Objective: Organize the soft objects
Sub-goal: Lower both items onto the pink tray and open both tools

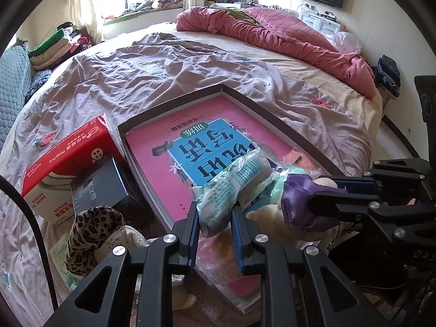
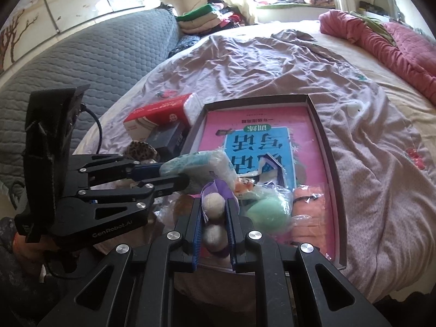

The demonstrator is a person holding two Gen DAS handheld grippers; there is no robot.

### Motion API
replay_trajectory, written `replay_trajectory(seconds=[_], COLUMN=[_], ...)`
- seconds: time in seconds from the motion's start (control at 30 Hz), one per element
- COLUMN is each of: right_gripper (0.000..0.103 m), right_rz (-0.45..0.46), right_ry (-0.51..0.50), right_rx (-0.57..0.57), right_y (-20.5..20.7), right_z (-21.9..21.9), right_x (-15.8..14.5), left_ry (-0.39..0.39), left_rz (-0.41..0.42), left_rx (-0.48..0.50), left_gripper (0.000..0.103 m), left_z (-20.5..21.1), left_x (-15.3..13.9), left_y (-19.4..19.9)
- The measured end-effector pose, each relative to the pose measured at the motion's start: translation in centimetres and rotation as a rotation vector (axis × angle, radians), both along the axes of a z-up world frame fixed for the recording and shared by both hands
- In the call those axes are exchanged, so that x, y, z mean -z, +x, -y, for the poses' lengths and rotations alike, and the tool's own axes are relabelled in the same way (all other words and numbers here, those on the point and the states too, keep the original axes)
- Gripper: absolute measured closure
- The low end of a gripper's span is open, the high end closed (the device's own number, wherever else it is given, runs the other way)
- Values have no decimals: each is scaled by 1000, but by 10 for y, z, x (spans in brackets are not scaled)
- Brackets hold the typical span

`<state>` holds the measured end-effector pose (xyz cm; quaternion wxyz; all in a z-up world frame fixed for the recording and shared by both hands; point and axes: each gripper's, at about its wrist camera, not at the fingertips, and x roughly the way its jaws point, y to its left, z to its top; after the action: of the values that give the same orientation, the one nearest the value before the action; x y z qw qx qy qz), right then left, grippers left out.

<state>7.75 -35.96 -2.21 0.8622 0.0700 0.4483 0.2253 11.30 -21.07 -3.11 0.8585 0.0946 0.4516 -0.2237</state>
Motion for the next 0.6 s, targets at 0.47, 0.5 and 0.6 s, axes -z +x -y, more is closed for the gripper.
replay_trajectory(seconds=[0.47, 0.5, 0.6], right_gripper=[85, 85, 84], right_rz=[18, 19, 27], right_ry=[25, 21, 20], right_rx=[55, 65, 82], right_y=[13, 14, 16], right_z=[9, 11, 14], right_x=[17, 18, 20], left_ry=[5, 5, 3], left_rz=[-16, -19, -19], left_rx=[-11, -14, -13], left_gripper=[81, 81, 81], left_z=[2, 3, 5], left_x=[7, 7, 7], left_y=[9, 10, 12])
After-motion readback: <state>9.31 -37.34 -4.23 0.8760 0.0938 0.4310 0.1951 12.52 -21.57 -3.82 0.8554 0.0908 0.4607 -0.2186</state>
